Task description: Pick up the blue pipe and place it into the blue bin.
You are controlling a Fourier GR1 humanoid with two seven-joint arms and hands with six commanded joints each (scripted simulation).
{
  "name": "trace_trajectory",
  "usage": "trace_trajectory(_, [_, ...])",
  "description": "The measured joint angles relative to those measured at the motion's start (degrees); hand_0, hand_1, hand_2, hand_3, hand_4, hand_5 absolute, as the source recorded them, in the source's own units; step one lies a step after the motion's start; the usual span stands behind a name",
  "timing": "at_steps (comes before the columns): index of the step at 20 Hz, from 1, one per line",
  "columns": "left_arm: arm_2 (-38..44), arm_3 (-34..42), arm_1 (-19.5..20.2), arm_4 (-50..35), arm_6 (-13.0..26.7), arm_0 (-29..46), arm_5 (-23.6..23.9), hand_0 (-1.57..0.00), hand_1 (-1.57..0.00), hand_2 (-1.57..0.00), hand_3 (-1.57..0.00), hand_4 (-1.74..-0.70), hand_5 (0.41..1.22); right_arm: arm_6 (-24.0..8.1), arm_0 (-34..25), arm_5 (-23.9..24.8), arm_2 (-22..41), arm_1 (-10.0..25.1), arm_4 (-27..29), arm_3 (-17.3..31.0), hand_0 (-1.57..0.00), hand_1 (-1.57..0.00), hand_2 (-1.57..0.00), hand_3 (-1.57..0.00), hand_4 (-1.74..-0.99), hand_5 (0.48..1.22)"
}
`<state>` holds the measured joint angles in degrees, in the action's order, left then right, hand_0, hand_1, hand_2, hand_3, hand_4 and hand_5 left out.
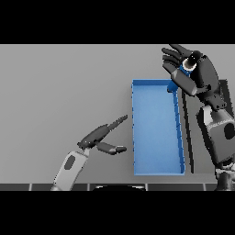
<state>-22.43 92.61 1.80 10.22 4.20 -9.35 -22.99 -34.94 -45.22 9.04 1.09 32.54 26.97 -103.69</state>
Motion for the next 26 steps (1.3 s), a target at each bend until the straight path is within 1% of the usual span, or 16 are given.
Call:
trace_trajectory(4, [0.1,0.1,-0.2,-0.5,0.9,-0.1,-0.1,0.00,0.00,0.00,0.00,-0.87,0.421,0.0,12.9,0.8,-0.8,0.1,0.1,-4.0,-1.57,-1.57,-1.57,-1.57,-1.741,1.221])
trace_trajectory(6, [-0.1,0.6,-0.9,-1.2,1.9,-0.2,-0.2,0.00,0.00,0.00,0.00,-0.88,0.422,0.0,17.9,2.5,0.2,1.0,0.1,-6.1,-1.57,-1.57,-1.57,-1.57,-1.741,1.221])
trace_trajectory(10, [-0.4,1.3,-0.6,-1.2,1.8,0.8,-0.2,0.00,0.00,0.00,0.00,-0.88,0.428,0.0,28.3,9.4,3.5,3.4,0.2,-9.2,-1.57,-1.57,-1.57,-1.57,-1.741,1.221])
trace_trajectory(12, [-1.3,2.4,-0.3,-0.8,1.4,2.2,-0.2,0.00,0.00,0.00,0.00,-0.88,0.425,0.0,32.6,14.8,6.6,7.0,1.6,-10.6,-1.57,-1.57,-1.57,-1.57,-1.741,1.221])
trace_trajectory(13, [-1.0,2.3,-0.4,-1.1,2.2,1.6,-0.1,0.00,0.00,0.00,0.00,-0.89,0.423,0.0,33.8,18.2,9.4,9.8,2.4,-10.8,-1.57,-1.57,-1.57,-1.51,-1.741,1.221])
trace_trajectory(14, [-0.8,2.0,-0.5,-1.0,2.3,1.4,0.1,0.00,0.00,0.00,0.00,-0.89,0.422,0.0,34.5,21.2,11.4,10.6,2.3,-10.4,-1.57,-1.57,-1.57,-1.52,-1.741,1.221])
trace_trajectory(15, [-0.5,1.7,-0.4,-0.8,2.6,0.7,0.2,0.00,0.00,0.00,0.00,-0.89,0.420,0.0,35.3,24.0,13.4,11.9,3.1,-10.6,-1.57,-1.57,-1.57,-1.26,-1.741,1.221])
trace_trajectory(18, [-1.0,1.5,-1.0,-0.8,2.8,0.6,0.2,0.00,0.00,0.00,0.00,-0.88,0.421,0.0,35.3,30.3,20.6,17.5,5.2,-8.8,-1.57,-1.57,-1.57,-0.91,-1.741,1.221])
trace_trajectory(19, [-0.8,1.9,-0.5,-0.8,2.1,0.8,0.2,0.00,0.00,0.00,0.00,-0.88,0.421,1.6,35.0,31.9,22.2,17.8,4.5,-8.6,-1.57,-1.55,-1.57,-0.85,-1.741,1.221])
trace_trajectory(20, [-0.7,1.5,-0.7,-0.9,2.8,0.5,0.2,0.00,0.00,0.00,0.00,-0.88,0.421,1.4,33.9,33.7,23.6,18.5,4.4,-7.9,-1.46,-1.34,-1.34,-0.79,-1.678,1.221])
trace_trajectory(21, [-0.9,1.7,-0.5,-0.8,1.8,1.2,0.1,0.00,0.00,0.00,0.00,-0.88,0.422,2.0,33.0,34.7,25.0,19.1,4.2,-6.9,-1.17,-1.07,-1.07,-0.63,-1.592,1.221])
trace_trajectory(22, [-1.1,1.6,-0.5,-0.6,1.7,1.5,0.1,0.00,0.00,0.00,0.00,-0.88,0.422,2.0,32.0,35.2,26.3,20.3,4.9,-5.9,-0.94,-0.85,-0.86,-0.50,-1.503,1.221])
trace_trajectory(23, [-0.9,1.4,-0.5,-0.7,2.5,1.0,0.1,0.00,0.00,0.00,0.00,-0.88,0.425,2.4,31.1,35.9,28.0,21.0,5.6,-5.2,-0.75,-0.68,-0.68,-0.40,-1.413,1.221])
trace_trajectory(24, [-0.8,1.8,-0.3,-0.8,1.7,1.5,0.2,0.00,0.00,0.00,0.00,-0.88,0.427,2.2,30.2,35.9,29.3,21.9,6.7,-4.2,-0.60,-0.55,-0.55,-0.32,-1.337,1.221])
trace_trajectory(25, [-0.6,1.9,-0.1,-1.0,2.4,1.2,0.0,0.00,0.00,0.00,0.00,-0.88,0.428,0.3,28.9,35.1,32.1,23.6,8.7,-3.6,-0.48,-0.44,-0.44,-0.26,-1.275,1.186])
trace_trajectory(26, [-0.6,1.5,0.0,-1.1,2.3,1.5,-0.2,0.00,0.00,0.00,0.00,-0.88,0.430,0.0,27.4,35.2,36.3,26.8,13.9,-2.4,-0.38,-0.35,-0.35,-0.21,-1.219,1.137])
